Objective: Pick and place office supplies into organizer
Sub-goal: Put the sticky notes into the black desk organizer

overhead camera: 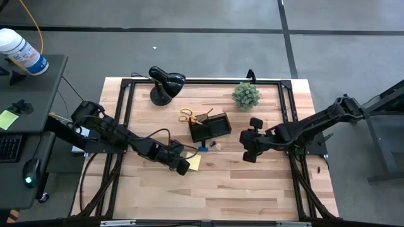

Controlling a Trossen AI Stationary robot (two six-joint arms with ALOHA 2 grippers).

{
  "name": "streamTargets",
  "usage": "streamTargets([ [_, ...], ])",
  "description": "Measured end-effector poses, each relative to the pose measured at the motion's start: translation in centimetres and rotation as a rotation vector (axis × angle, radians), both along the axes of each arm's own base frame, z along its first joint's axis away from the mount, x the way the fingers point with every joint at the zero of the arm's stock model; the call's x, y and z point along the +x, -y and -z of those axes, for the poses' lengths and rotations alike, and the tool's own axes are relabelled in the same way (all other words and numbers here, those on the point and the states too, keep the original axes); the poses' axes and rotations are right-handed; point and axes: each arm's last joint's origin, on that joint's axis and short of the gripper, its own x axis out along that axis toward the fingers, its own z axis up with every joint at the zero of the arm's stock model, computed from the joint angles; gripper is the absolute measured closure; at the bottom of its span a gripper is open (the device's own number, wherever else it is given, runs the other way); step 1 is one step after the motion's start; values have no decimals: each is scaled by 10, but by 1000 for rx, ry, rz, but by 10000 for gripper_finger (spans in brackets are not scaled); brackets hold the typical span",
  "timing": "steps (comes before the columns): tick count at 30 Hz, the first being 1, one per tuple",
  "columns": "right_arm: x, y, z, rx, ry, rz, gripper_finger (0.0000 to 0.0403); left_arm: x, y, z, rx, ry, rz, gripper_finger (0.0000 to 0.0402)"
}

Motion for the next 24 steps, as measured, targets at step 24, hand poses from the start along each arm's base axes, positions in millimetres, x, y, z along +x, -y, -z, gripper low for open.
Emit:
streamTargets([
  [24, 5, -1, 0, -10, 77, -16, 305, 9, 1, 21, 17, -80, -97, 392],
])
